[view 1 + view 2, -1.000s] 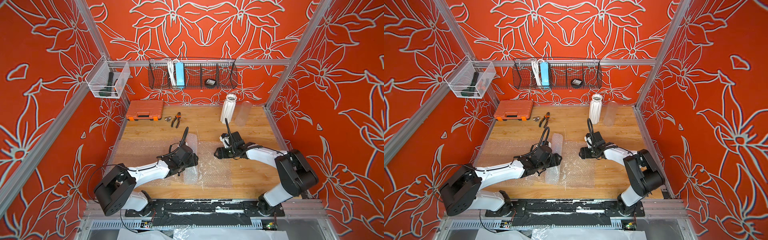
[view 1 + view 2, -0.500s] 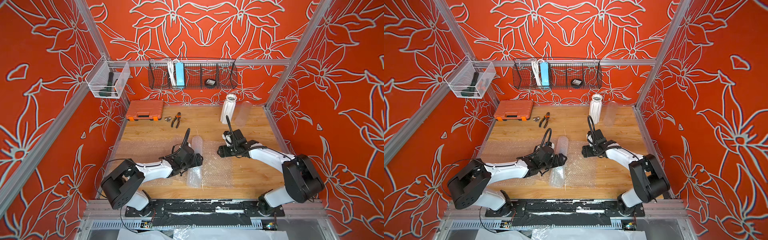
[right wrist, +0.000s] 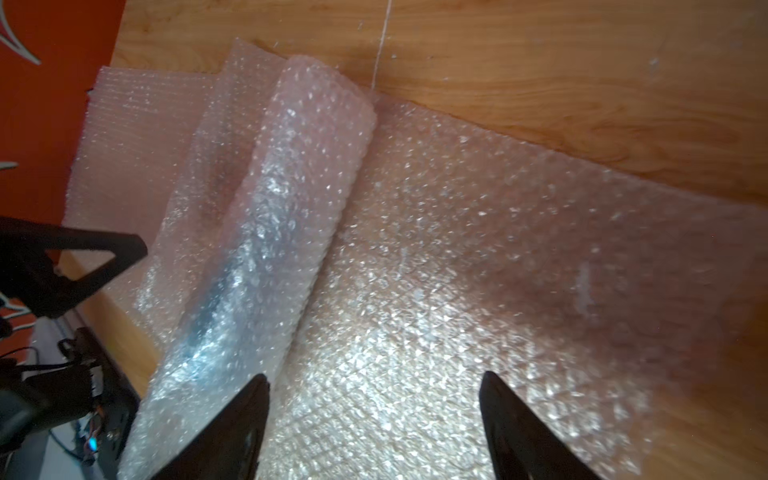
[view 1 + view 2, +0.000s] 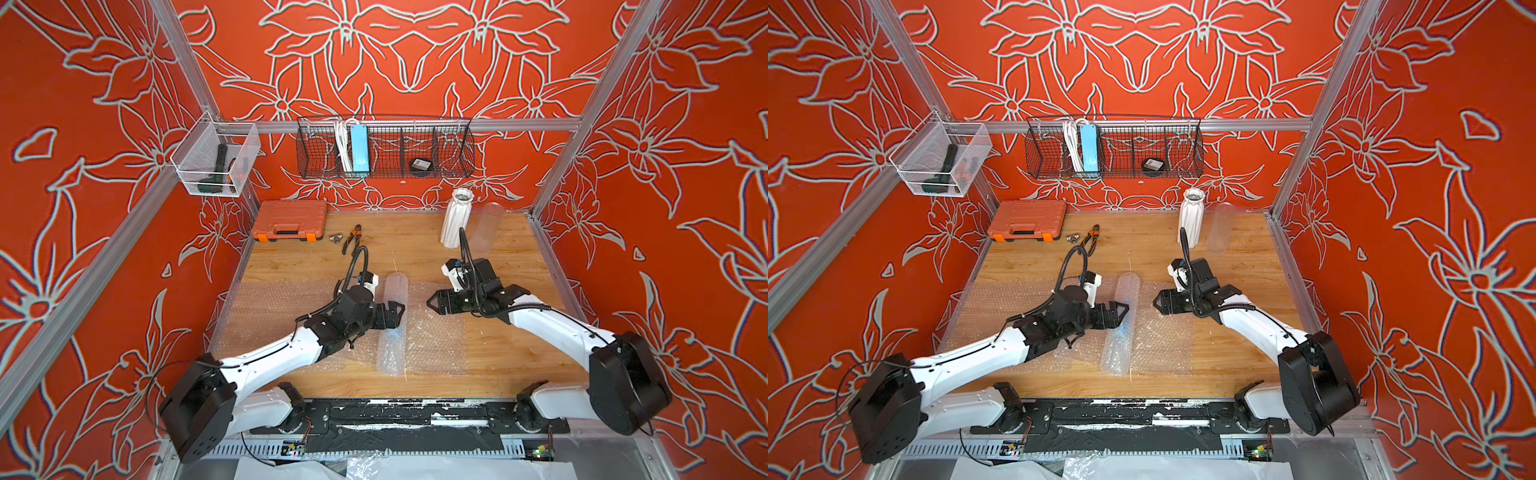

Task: Unwrap the vase from the bubble wrap
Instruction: Place the bubble wrap at the center of the board, then unwrap the bubble wrap.

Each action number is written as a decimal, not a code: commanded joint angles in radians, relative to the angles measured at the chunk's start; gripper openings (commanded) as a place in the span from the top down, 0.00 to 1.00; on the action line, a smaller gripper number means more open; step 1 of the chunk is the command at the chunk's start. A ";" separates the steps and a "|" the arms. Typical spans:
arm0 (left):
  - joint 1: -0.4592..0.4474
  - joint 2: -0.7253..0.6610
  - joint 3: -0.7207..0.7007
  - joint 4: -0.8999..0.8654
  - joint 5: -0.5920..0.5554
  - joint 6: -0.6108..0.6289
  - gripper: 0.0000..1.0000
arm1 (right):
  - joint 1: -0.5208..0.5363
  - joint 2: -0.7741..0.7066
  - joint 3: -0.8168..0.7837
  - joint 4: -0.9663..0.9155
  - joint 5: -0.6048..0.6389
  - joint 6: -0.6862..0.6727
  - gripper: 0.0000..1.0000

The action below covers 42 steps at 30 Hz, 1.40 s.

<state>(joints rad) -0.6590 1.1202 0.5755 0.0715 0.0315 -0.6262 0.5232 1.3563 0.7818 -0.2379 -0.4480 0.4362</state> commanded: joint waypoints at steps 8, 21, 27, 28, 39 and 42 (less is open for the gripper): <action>0.171 0.014 -0.127 0.045 0.242 0.042 0.28 | 0.080 0.091 0.014 0.101 -0.055 0.095 0.31; 0.173 0.121 -0.055 0.067 0.291 0.124 0.25 | 0.115 0.151 0.101 0.044 0.008 0.061 0.32; 0.174 0.188 -0.008 0.089 0.336 0.156 0.23 | 0.129 0.166 0.159 -0.015 0.065 0.037 0.32; 0.174 0.199 -0.003 0.088 0.336 0.156 0.23 | 0.130 0.168 0.168 -0.025 0.071 0.035 0.32; 0.174 0.276 0.047 0.070 0.340 0.178 0.30 | 0.156 0.209 0.247 -0.084 0.118 0.013 0.35; 0.174 0.256 0.047 0.059 0.321 0.182 0.30 | 0.159 0.216 0.251 -0.083 0.119 0.013 0.36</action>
<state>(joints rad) -0.4900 1.3941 0.6064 0.1425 0.3607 -0.4675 0.6731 1.5578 1.0054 -0.2943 -0.3496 0.4583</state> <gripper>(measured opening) 0.700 0.645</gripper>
